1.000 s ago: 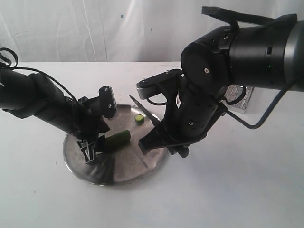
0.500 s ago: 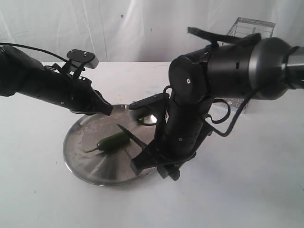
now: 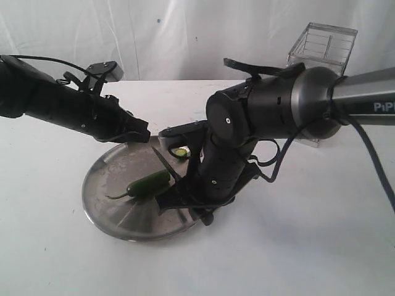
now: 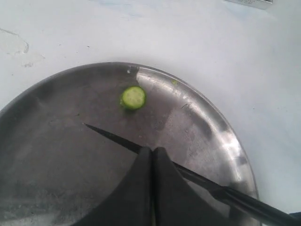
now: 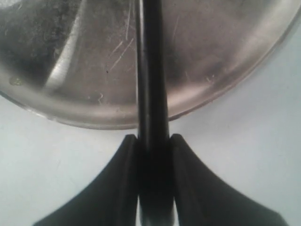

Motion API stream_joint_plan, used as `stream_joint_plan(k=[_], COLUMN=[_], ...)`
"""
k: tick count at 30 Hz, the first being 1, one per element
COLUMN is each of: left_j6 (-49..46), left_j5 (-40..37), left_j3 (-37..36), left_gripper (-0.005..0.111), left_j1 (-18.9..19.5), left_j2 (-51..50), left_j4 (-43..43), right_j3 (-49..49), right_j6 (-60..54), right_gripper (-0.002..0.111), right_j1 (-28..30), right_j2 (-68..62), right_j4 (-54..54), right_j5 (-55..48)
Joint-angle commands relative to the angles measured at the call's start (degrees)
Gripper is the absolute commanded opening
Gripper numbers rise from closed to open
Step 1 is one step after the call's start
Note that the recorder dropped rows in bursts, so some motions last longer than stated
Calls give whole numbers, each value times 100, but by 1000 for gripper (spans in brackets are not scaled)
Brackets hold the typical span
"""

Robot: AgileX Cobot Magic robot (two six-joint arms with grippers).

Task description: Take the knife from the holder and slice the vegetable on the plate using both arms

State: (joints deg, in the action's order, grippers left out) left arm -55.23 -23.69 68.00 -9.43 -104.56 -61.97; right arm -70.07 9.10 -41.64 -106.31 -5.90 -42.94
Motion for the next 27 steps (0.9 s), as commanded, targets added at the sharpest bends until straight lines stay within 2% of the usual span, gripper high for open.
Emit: stream_joint_plan(k=[1, 16, 21, 27], left_j6=[-63, -670, -670, -839], left_j5=[-113, -150, -150, -162], left_j3=[13, 13, 13, 13], left_gripper=[0, 0, 0, 0], left_j1=[5, 5, 5, 5], left_j2=[17, -300, -450, -450], left_j4=[-160, -697, -711, -1135], right_j3=[-17, -6, 44, 115], right_j6=[153, 153, 153, 153], right_gripper=[0, 0, 0, 0], right_j1=[-9, -30, -58, -58], right_j2=[7, -6, -6, -6], right_j4=[-8, -238, -272, -272], right_j5=[192, -272, -238, -187])
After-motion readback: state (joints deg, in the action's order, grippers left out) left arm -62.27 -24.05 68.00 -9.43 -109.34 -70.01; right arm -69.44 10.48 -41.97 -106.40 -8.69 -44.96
